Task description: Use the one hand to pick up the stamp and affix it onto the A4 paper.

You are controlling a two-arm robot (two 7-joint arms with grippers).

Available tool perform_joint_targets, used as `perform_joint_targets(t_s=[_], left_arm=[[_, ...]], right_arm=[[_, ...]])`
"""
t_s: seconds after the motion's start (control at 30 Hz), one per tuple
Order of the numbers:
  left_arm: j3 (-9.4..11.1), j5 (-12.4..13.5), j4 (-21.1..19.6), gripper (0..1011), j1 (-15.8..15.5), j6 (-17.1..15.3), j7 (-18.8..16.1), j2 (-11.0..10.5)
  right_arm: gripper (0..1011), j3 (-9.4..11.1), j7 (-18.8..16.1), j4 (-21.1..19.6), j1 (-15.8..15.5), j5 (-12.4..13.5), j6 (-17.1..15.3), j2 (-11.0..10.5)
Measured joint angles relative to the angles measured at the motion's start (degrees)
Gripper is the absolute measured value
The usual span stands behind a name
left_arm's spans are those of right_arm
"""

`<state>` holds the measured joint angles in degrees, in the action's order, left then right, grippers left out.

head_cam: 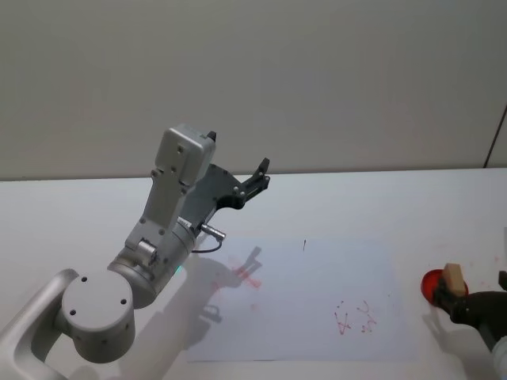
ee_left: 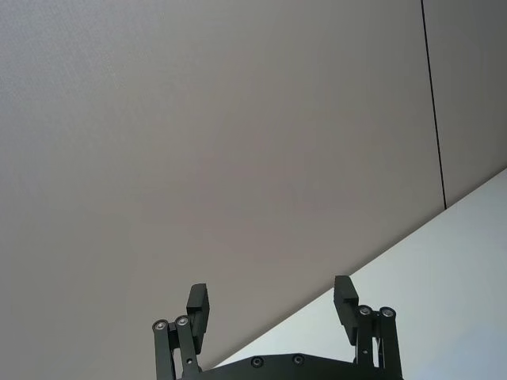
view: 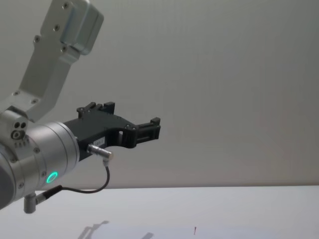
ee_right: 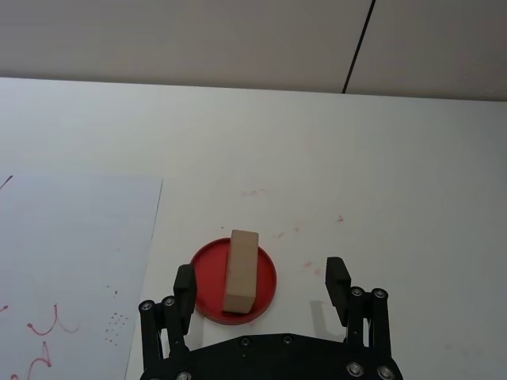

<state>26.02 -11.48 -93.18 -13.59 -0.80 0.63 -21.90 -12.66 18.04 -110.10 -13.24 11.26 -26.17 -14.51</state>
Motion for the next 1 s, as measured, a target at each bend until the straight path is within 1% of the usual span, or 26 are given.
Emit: perform_joint_targets(t_s=[0.2,0.67,0.73,0.83,0.87,0.93,0.97,1.0], left_arm=[[0.00,0.00,0.00,1001,0.00,0.00,0.00,0.00],[0.00,0.00,0.00,1001,0.00,0.00,0.00,0.00],[0.00,0.00,0.00,1001,0.00,0.00,0.00,0.00],[0.00,0.00,0.00,1001,0.00,0.00,0.00,0.00],[0.00,0.00,0.00,1001,0.00,0.00,0.00,0.00],[0.00,0.00,0.00,1001,0.00,0.00,0.00,0.00],[0.00,0.00,0.00,1001,0.00,0.00,0.00,0.00],[0.00,0.00,0.00,1001,0.00,0.00,0.00,0.00]], right_arm=[[1001,0.18,-1.75,1.83,1.40,-0.48,-1.56,0.82],[1001,0.57,-3.37,4.12,2.94,-1.21,-3.25,2.08],[930,0.59,-3.46,4.27,3.03,-1.27,-3.34,2.15],[883,0.63,-3.62,4.49,3.18,-1.35,-3.49,2.27],[833,0.64,-3.68,4.58,3.24,-1.38,-3.57,2.33],[806,0.65,-3.73,4.67,3.30,-1.41,-3.63,2.38],[763,0.67,-3.78,4.74,3.35,-1.44,-3.69,2.42],[745,0.67,-3.80,4.77,3.37,-1.45,-3.72,2.44]])
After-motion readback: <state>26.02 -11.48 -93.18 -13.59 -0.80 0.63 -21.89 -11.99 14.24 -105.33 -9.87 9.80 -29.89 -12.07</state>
